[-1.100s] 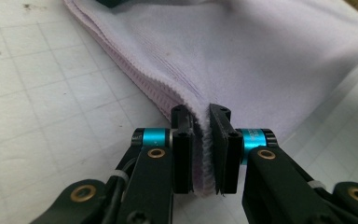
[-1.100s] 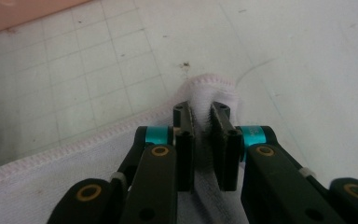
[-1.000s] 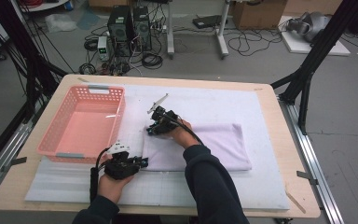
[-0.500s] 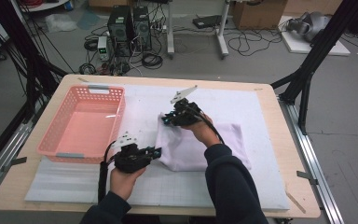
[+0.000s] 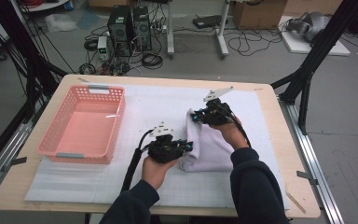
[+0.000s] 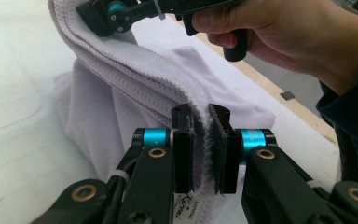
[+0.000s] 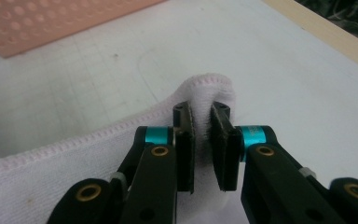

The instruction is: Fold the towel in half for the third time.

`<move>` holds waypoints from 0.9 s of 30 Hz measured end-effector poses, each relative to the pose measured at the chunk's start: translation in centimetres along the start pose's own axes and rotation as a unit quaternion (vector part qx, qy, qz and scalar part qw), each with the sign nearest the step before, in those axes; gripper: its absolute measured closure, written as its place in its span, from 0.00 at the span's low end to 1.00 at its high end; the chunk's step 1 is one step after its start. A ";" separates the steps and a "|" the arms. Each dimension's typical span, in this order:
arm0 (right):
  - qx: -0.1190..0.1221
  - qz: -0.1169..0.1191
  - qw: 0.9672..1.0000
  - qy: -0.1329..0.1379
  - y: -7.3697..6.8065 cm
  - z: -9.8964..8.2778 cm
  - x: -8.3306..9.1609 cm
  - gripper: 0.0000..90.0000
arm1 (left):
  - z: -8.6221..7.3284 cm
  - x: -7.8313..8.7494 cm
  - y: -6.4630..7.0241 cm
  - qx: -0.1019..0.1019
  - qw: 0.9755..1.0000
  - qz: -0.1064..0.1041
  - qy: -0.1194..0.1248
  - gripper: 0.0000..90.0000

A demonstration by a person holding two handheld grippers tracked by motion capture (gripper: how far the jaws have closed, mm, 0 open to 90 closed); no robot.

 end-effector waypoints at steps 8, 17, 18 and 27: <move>-0.022 -0.031 0.999 0.013 3.2 -2.2 2.8 0.90 | 1.0 -4.6 2.3 -0.016 1.000 -0.013 0.002 0.89; -0.046 -0.063 0.997 0.015 5.5 -4.8 4.8 0.90 | 0.5 -8.1 3.8 -0.021 0.999 -0.023 -0.009 0.79; -0.046 -0.063 0.997 0.015 5.5 -4.8 4.8 0.90 | 0.4 -8.2 3.8 -0.024 0.999 -0.020 -0.009 0.79; -0.076 -0.081 0.993 0.029 6.7 -7.3 6.0 0.86 | 0.7 -4.6 1.8 -0.061 0.997 0.006 0.035 0.37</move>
Point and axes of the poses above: each handheld gripper's, and its own axes: x roughly backward along the jaws, z roughly out of its top, y roughly to its right, the point moved 9 cm from there along -x, roughly forward along the jaws, and after that the axes turned 8 degrees about -x, right-handed, at the moved point
